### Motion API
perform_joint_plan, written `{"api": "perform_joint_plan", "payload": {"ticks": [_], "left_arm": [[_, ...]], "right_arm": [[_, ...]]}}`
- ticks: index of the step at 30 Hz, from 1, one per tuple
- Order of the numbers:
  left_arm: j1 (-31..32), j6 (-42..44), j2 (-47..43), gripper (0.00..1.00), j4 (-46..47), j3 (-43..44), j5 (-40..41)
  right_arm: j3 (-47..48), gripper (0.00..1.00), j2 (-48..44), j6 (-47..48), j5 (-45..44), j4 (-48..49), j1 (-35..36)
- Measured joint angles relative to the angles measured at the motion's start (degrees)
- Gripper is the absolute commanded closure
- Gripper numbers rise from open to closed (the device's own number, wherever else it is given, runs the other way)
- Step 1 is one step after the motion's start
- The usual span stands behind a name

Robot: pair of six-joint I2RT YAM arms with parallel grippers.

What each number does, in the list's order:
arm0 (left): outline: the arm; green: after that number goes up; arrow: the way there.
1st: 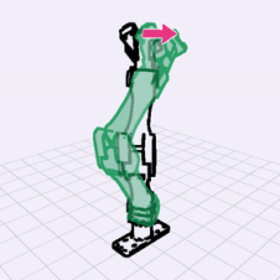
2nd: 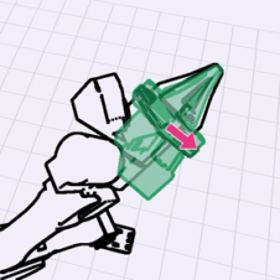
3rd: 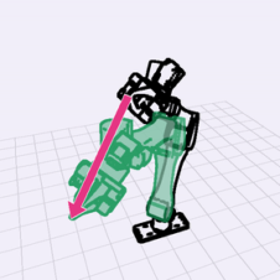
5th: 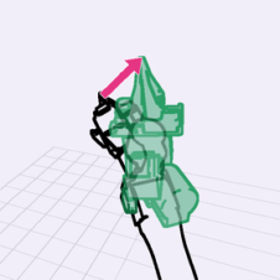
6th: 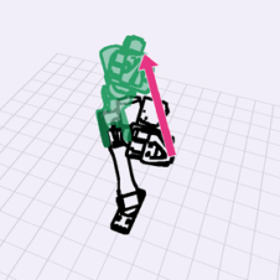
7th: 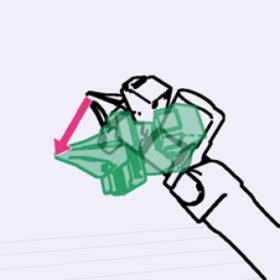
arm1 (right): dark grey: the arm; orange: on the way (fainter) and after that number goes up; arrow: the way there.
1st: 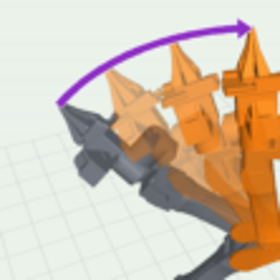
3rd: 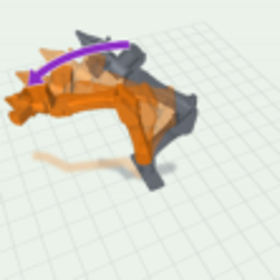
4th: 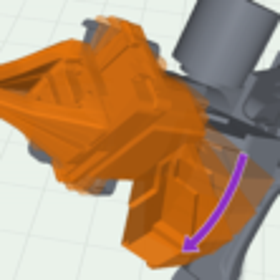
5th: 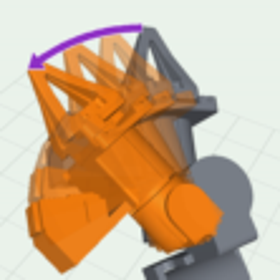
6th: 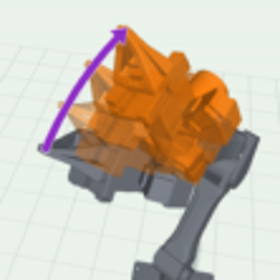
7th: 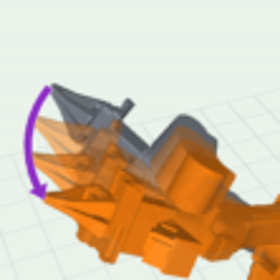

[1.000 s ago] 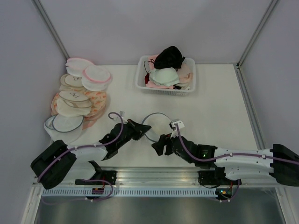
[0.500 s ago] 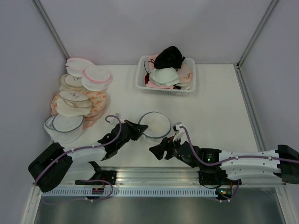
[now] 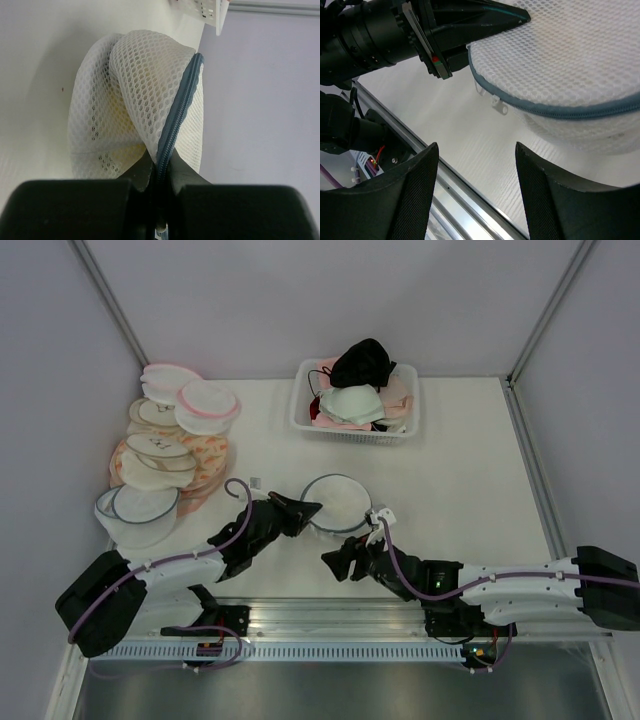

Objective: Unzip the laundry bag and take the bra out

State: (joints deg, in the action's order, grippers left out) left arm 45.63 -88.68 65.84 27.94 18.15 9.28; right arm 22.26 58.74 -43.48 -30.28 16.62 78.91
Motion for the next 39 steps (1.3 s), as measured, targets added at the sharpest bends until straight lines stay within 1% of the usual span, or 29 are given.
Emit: {"api": "perform_joint_plan", "payload": {"ticks": [8, 17, 19, 21, 23, 25, 26, 28, 29, 30, 31, 36, 39], "left_arm": [[0.0, 0.0, 0.6, 0.98, 2.0, -0.1, -5.4], [0.5, 0.0, 0.7, 0.98, 2.2, -0.3, -6.7], [0.6, 0.0, 0.8, 0.98, 2.3, -0.3, -6.7], [0.9, 0.0, 0.9, 0.98, 2.3, -0.6, -6.7], [1.2, 0.0, 1.0, 0.98, 2.3, -1.1, -6.7], [1.4, 0.0, 1.5, 0.98, 2.4, -1.7, -6.6], [1.4, 0.0, 1.9, 0.98, 2.4, -1.9, -6.7], [1.4, 0.0, 2.9, 0.98, 3.1, -2.5, -6.7], [1.4, 0.0, 3.2, 0.98, 3.5, -2.8, -6.7], [1.4, 0.0, 3.6, 0.98, 4.0, -3.2, -6.7], [1.4, 0.0, 3.9, 0.98, 4.2, -3.4, -6.7], [1.5, 0.0, 4.0, 0.98, 5.2, -3.9, -6.6], [1.5, 0.1, 2.7, 0.98, 5.1, -4.3, -6.5]], "right_arm": [[0.0, 0.35, 1.1, 3.5, -1.4, 2.1, -0.1], [1.3, 0.46, 5.3, 5.7, -1.7, 2.6, -1.3], [2.2, 0.52, 5.9, 6.1, -1.8, 2.6, -1.3], [2.8, 0.55, 5.9, 6.3, -2.0, 2.7, -1.3], [3.1, 0.63, 5.9, 6.3, -2.2, 2.6, -1.3], [3.2, 0.68, 5.8, 6.3, -2.6, 2.2, -1.3], [3.3, 0.76, 5.8, 6.2, -2.7, 1.8, -1.3], [3.5, 0.83, 5.8, 6.0, -3.0, 0.8, -1.3], [3.7, 0.93, 5.8, 5.8, -3.1, 0.2, -1.3], [3.9, 0.97, 5.8, 5.7, -3.3, -0.6, -1.3], [4.0, 1.00, 5.8, 5.3, -3.5, -1.3, -1.3], [4.6, 1.00, 5.3, 3.1, -3.6, -5.3, -1.3], [5.4, 0.99, 4.0, 2.0, -3.7, -9.9, -1.3]]}}
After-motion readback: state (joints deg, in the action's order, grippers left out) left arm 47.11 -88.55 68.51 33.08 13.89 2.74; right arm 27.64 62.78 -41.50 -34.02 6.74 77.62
